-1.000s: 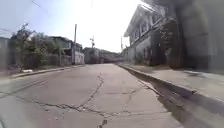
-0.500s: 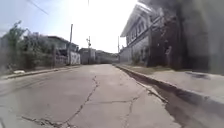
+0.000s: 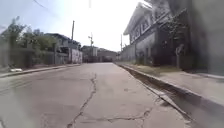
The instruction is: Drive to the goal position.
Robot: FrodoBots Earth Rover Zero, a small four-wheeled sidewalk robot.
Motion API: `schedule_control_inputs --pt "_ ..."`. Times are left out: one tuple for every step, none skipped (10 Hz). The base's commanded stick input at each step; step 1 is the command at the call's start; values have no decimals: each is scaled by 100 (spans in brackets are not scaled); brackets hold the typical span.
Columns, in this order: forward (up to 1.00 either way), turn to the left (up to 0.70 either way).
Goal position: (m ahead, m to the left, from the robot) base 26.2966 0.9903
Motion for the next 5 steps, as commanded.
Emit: schedule_control_inputs --pt "85 0" --pt "85 0" --pt "85 0" --pt "85 0" --pt "85 0"
